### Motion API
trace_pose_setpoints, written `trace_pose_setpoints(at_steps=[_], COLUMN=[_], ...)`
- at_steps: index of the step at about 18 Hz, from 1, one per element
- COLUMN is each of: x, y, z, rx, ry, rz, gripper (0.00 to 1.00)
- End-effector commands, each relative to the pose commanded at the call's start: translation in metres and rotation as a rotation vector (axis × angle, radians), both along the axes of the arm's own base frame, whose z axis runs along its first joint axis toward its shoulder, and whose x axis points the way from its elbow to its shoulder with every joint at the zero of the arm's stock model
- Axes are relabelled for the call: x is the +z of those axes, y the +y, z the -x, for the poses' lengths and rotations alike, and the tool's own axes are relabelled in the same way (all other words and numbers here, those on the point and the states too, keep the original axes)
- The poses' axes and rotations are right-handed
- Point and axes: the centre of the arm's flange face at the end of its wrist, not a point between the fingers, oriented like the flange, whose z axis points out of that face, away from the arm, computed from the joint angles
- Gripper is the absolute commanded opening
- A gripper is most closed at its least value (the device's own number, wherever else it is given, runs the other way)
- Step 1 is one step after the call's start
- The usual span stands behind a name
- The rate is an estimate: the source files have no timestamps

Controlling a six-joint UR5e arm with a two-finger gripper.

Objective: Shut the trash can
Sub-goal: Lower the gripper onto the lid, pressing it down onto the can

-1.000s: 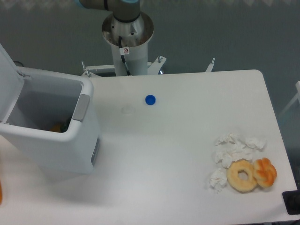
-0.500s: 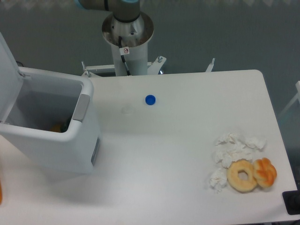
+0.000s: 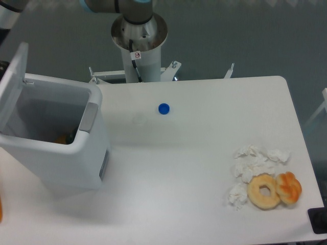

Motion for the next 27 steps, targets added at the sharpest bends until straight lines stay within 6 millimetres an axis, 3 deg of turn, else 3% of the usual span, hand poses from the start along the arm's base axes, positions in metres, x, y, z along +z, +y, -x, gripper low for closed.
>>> trace_pose_setpoints(at_steps=[5,9,27], x=[-0.028,-0.037,-0.055], y=[-0.008,-0.011,-0.021], z=[0.022,0.045,0.049], rx=[-0.013,0.025,-0.060], ry=[0.057,0.080,0.211], rz=[0.023,0.043,0.047], gripper=[1.00,1.00,1.00])
